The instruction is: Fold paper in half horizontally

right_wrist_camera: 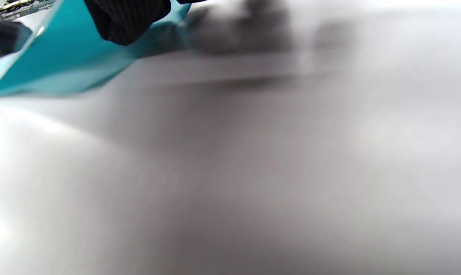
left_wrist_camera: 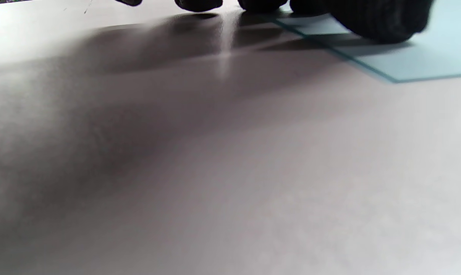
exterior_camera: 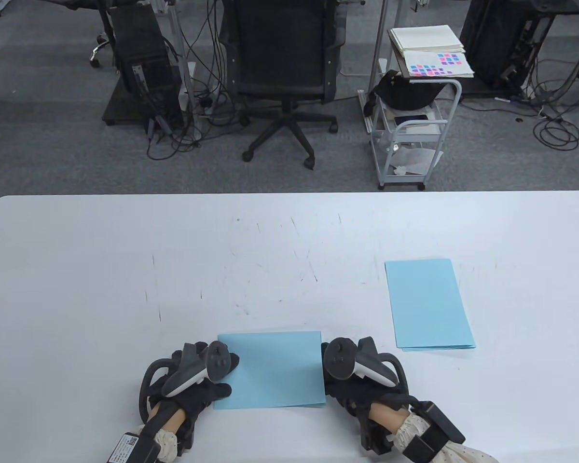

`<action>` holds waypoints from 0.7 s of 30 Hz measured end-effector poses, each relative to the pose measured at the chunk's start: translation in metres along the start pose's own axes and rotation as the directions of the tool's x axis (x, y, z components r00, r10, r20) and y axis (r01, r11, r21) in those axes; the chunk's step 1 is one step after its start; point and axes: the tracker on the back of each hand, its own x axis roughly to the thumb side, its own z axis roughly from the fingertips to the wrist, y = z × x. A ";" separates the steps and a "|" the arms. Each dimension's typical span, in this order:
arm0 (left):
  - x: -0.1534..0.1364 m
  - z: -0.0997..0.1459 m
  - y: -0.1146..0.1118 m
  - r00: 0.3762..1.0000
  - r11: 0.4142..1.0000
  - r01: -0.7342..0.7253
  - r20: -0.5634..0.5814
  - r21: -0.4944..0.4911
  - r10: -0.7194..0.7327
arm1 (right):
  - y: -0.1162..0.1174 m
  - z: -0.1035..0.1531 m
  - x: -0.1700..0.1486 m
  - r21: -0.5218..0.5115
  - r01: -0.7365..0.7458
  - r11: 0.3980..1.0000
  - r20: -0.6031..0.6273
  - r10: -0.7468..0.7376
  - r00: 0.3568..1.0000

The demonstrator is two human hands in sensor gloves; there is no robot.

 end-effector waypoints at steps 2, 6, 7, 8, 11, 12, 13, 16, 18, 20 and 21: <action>0.002 0.000 0.000 1.000 1.000 0.001 0.001 0.002 -0.001 | -0.012 0.004 -0.005 -0.033 0.011 0.999 -0.035 -0.012 0.999; 0.008 0.001 -0.001 1.000 1.000 0.011 0.005 0.008 -0.011 | -0.038 0.010 -0.007 -0.142 0.009 0.990 -0.096 -0.023 0.995; 0.010 0.002 -0.001 1.000 1.000 0.019 0.006 0.011 -0.019 | -0.046 0.012 -0.005 -0.169 0.014 0.986 -0.098 -0.031 0.995; 0.011 0.002 -0.001 1.000 1.000 0.026 0.006 0.014 -0.026 | -0.053 0.012 -0.001 -0.189 0.026 0.982 -0.090 -0.044 0.995; 0.016 0.002 -0.001 0.999 0.999 0.036 0.004 0.015 -0.036 | -0.061 0.007 0.019 -0.189 0.050 0.981 -0.041 -0.059 0.997; 0.018 0.002 -0.001 0.999 0.999 0.038 0.005 0.013 -0.039 | -0.061 0.004 0.028 -0.183 0.049 0.982 -0.022 -0.054 0.998; 0.019 0.002 -0.002 0.999 0.999 0.041 0.006 0.012 -0.041 | -0.060 0.001 0.036 -0.182 0.048 0.982 -0.004 -0.050 0.999; 0.021 0.001 -0.002 0.999 0.999 0.040 0.008 0.009 -0.040 | -0.051 -0.014 0.062 -0.158 0.052 0.986 0.052 -0.044 0.998; 0.021 0.001 -0.002 0.999 0.999 0.039 0.010 0.006 -0.039 | -0.040 -0.024 0.078 -0.128 0.047 0.991 0.082 -0.037 0.996; 0.021 0.002 -0.002 0.999 0.999 0.038 0.011 0.003 -0.038 | -0.028 -0.033 0.089 -0.092 0.022 0.995 0.095 -0.013 0.995; 0.022 0.002 -0.002 0.999 0.999 0.037 0.012 0.003 -0.038 | -0.021 -0.037 0.094 -0.079 0.009 0.997 0.101 -0.001 0.995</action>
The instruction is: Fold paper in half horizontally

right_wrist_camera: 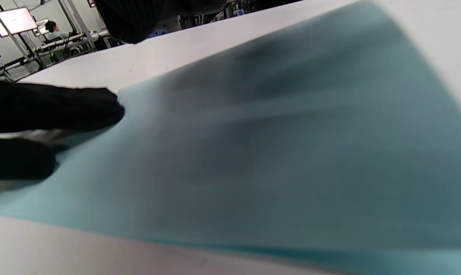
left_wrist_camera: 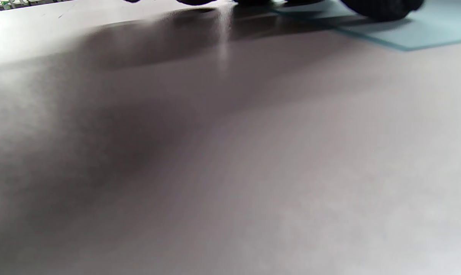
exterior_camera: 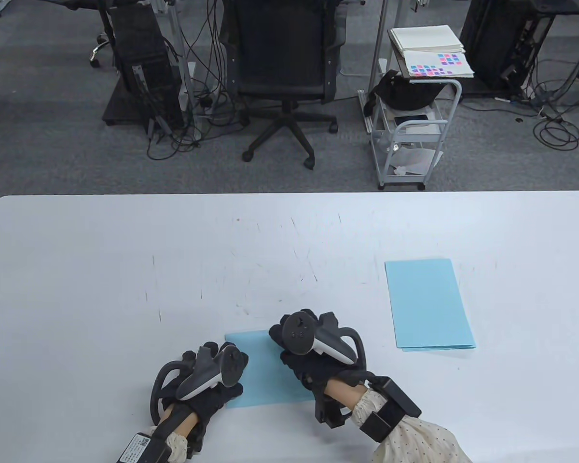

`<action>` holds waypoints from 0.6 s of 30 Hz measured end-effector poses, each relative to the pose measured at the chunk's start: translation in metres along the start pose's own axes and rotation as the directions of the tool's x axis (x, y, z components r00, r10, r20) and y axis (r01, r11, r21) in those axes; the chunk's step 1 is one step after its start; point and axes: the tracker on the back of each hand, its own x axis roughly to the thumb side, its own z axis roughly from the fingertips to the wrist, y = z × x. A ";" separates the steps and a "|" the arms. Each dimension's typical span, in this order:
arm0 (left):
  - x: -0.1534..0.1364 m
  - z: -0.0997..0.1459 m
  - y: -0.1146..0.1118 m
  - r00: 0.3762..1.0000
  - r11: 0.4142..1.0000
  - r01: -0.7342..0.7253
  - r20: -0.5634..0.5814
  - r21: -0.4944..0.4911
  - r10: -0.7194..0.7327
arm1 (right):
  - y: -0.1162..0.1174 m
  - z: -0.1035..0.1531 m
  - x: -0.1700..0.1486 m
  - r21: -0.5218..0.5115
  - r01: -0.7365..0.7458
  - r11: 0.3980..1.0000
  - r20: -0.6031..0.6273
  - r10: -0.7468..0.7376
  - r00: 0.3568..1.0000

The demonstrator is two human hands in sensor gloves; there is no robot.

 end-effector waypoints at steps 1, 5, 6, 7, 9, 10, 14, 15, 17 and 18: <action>0.000 0.000 0.000 1.000 1.000 0.000 0.001 -0.001 0.000 | 0.005 -0.003 0.003 0.009 -0.010 1.000 0.005 0.009 1.000; 0.000 0.000 0.000 1.000 1.000 0.006 0.003 -0.001 -0.006 | 0.022 -0.011 0.010 0.044 -0.072 0.996 0.004 0.072 0.997; 0.001 0.000 0.000 1.000 1.000 0.009 0.002 0.001 -0.009 | 0.025 -0.013 0.010 0.047 -0.090 0.995 0.000 0.090 0.996; 0.001 0.000 0.000 1.000 1.000 0.010 0.002 0.001 -0.010 | 0.027 -0.013 0.010 0.050 -0.100 0.994 -0.003 0.100 0.995; 0.001 0.000 0.000 1.000 1.000 0.015 0.000 0.004 -0.015 | 0.032 -0.015 0.009 0.067 -0.112 0.991 -0.010 0.113 0.994; 0.001 0.000 0.001 1.000 1.000 0.018 0.000 0.005 -0.018 | 0.032 -0.015 0.008 0.069 -0.112 0.991 -0.011 0.113 0.994; 0.001 0.000 0.000 1.000 1.000 0.020 -0.001 0.004 -0.020 | 0.035 -0.016 0.008 0.079 -0.121 0.989 -0.020 0.123 0.992; 0.001 0.000 0.000 1.000 1.000 0.019 0.000 0.003 -0.019 | 0.035 -0.016 0.008 0.080 -0.119 0.990 -0.021 0.121 0.992; 0.001 0.000 0.000 1.000 1.000 0.017 0.001 0.001 -0.017 | 0.035 -0.016 0.008 0.081 -0.121 0.989 -0.022 0.123 0.992; 0.001 0.000 0.000 1.000 1.000 0.015 0.001 0.000 -0.015 | 0.035 -0.016 0.008 0.083 -0.121 0.989 -0.023 0.124 0.992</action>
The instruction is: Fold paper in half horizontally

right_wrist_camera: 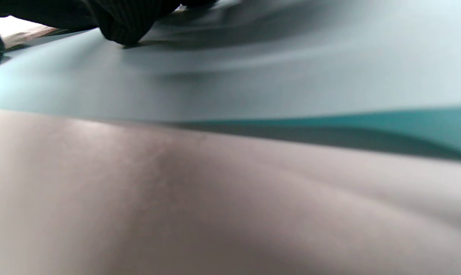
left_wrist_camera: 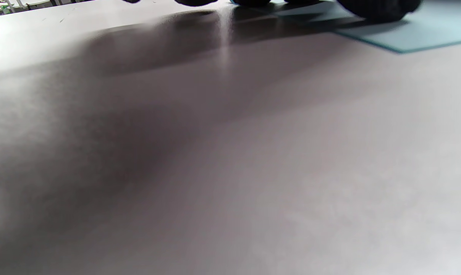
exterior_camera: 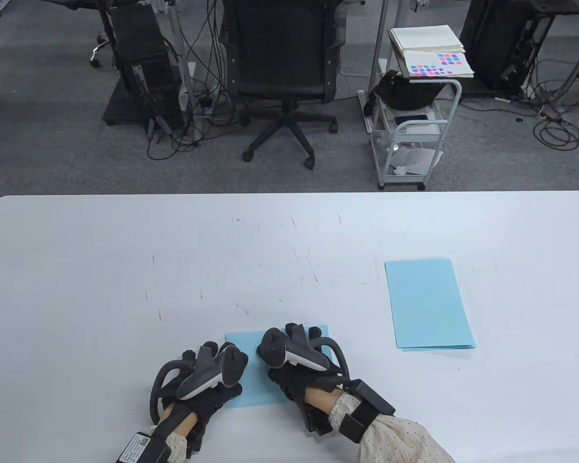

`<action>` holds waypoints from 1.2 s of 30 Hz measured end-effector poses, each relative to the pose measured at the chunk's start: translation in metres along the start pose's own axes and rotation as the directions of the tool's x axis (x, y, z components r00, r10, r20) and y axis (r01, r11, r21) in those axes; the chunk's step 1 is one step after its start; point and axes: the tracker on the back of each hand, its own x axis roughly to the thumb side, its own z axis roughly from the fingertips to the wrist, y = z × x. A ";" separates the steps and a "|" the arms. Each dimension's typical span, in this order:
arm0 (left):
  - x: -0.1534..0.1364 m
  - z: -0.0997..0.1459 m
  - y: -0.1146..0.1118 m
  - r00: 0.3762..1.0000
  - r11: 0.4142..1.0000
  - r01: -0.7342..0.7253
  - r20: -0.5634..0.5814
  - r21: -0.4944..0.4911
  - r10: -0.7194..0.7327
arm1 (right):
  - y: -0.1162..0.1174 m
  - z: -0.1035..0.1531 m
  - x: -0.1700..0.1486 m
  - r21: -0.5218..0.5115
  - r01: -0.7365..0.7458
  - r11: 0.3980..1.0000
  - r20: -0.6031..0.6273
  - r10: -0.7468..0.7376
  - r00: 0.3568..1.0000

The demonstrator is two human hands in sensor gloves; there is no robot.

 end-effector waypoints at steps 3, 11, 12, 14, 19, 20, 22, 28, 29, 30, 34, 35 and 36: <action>0.000 0.000 0.000 1.000 1.000 -0.003 0.000 -0.003 0.003 | 0.000 0.000 0.000 0.006 0.003 1.000 -0.001 -0.003 1.000; -0.001 0.001 0.000 1.000 1.000 -0.014 -0.005 -0.015 0.014 | -0.002 0.000 -0.001 0.031 -0.005 0.999 -0.008 0.005 1.000; -0.001 0.001 0.000 1.000 1.000 -0.011 -0.006 -0.016 0.011 | -0.003 -0.001 -0.001 0.035 -0.006 0.999 -0.009 0.006 1.000; -0.001 0.000 0.000 1.000 1.000 -0.009 -0.008 -0.018 0.008 | -0.004 -0.001 -0.001 0.041 -0.009 0.999 -0.010 0.010 1.000; -0.001 0.000 0.001 1.000 1.000 -0.004 -0.011 -0.019 0.003 | -0.005 -0.001 -0.003 0.050 -0.021 0.999 -0.017 0.022 1.000; -0.001 0.000 0.001 1.000 1.000 -0.005 -0.011 -0.020 0.005 | -0.006 -0.001 -0.005 0.053 -0.020 0.998 -0.021 0.022 1.000; -0.001 0.000 0.001 1.000 1.000 -0.008 -0.011 -0.021 0.008 | -0.007 -0.001 -0.008 0.054 -0.019 0.998 -0.026 0.020 0.999; -0.002 0.000 0.001 1.000 1.000 -0.015 -0.013 -0.024 0.015 | -0.009 0.000 -0.021 0.051 -0.011 0.999 -0.055 0.013 0.998; -0.002 0.000 0.001 1.000 1.000 -0.015 -0.013 -0.025 0.015 | -0.009 0.001 -0.023 0.050 -0.010 0.999 -0.058 0.013 0.998; -0.002 0.000 0.001 1.000 1.000 -0.016 -0.013 -0.025 0.015 | -0.009 0.001 -0.025 0.049 -0.005 0.999 -0.062 0.008 0.998; -0.003 -0.001 0.001 1.000 0.999 -0.019 -0.012 -0.027 0.018 | -0.009 0.003 -0.035 0.044 0.011 0.999 -0.078 -0.007 0.997; -0.003 -0.001 0.001 1.000 0.999 -0.019 -0.012 -0.028 0.019 | -0.009 0.004 -0.037 0.043 0.012 0.999 -0.081 -0.009 0.997; -0.003 -0.001 0.001 1.000 0.999 -0.020 -0.012 -0.028 0.019 | -0.009 0.004 -0.040 0.042 0.015 0.999 -0.087 -0.011 0.996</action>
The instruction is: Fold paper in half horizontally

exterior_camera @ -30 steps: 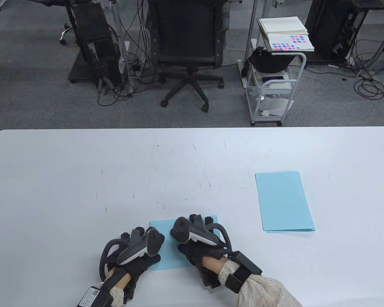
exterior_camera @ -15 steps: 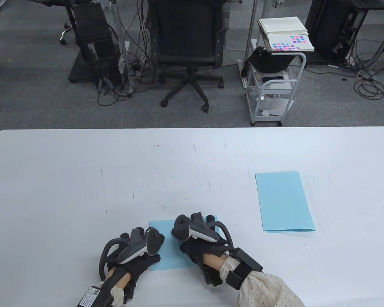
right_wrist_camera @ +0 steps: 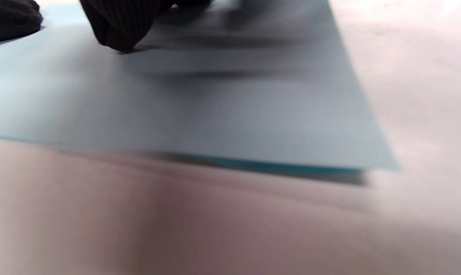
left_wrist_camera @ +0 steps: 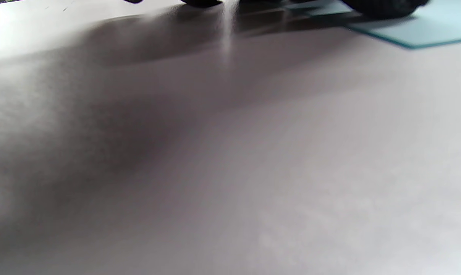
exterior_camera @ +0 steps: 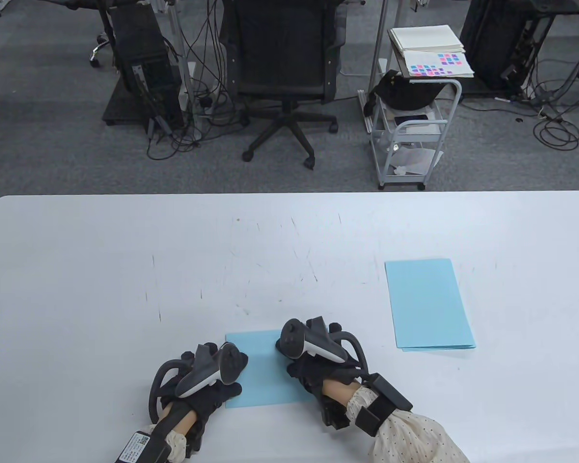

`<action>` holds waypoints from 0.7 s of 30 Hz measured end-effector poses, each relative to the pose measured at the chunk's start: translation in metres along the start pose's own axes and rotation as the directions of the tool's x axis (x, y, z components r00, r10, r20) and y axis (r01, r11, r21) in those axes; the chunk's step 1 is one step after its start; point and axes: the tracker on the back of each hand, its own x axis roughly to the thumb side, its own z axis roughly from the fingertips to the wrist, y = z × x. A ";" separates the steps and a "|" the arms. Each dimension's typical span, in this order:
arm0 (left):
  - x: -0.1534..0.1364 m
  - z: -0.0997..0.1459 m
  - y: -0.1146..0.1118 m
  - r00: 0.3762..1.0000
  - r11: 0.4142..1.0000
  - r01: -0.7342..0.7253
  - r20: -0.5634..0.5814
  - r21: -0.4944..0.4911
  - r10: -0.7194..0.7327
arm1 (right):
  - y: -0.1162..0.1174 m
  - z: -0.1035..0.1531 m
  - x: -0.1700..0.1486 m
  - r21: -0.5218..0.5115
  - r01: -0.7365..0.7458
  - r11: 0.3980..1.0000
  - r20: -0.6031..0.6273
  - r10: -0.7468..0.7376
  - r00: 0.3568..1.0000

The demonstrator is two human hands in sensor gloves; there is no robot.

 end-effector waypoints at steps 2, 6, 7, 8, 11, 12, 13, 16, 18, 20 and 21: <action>0.000 0.000 0.000 1.000 1.000 0.000 0.000 0.000 0.000 | 0.000 0.001 -0.004 -0.001 0.005 1.000 -0.008 -0.006 1.000; 0.000 0.000 0.000 1.000 1.000 0.000 0.000 0.000 0.000 | 0.000 0.002 -0.015 -0.001 0.021 1.000 -0.030 -0.021 0.999; 0.000 0.000 0.000 1.000 1.000 0.000 0.000 0.000 0.000 | 0.000 0.003 -0.017 -0.002 0.024 1.000 -0.035 -0.024 0.999; 0.000 0.000 0.000 1.000 1.000 0.000 0.000 0.000 0.000 | -0.001 0.003 -0.019 -0.001 0.028 1.000 -0.039 -0.028 0.999; 0.000 0.000 0.000 1.000 1.000 -0.004 -0.002 -0.002 0.004 | -0.001 0.004 -0.026 -0.001 0.040 0.999 -0.054 -0.040 0.998; 0.000 0.000 0.000 1.000 1.000 -0.005 -0.001 -0.003 0.005 | -0.001 0.005 -0.029 -0.002 0.044 0.999 -0.060 -0.044 0.997; 0.000 0.000 0.000 1.000 1.000 -0.004 -0.001 -0.003 0.004 | -0.001 0.005 -0.030 -0.002 0.047 0.999 -0.063 -0.047 0.997; 0.000 0.000 0.000 1.000 1.000 -0.005 -0.002 -0.004 0.005 | -0.001 0.006 -0.040 -0.005 0.066 0.998 -0.083 -0.067 0.994; -0.001 0.000 0.000 1.000 1.000 -0.006 -0.001 -0.004 0.006 | -0.001 0.007 -0.045 -0.006 0.081 0.997 -0.094 -0.081 0.992; -0.001 0.000 0.000 1.000 1.000 -0.006 -0.001 -0.004 0.006 | -0.001 0.008 -0.051 -0.006 0.092 0.996 -0.106 -0.092 0.990; -0.001 0.000 0.000 1.000 1.000 -0.006 -0.001 -0.004 0.006 | -0.001 0.008 -0.053 -0.007 0.096 0.995 -0.112 -0.097 0.989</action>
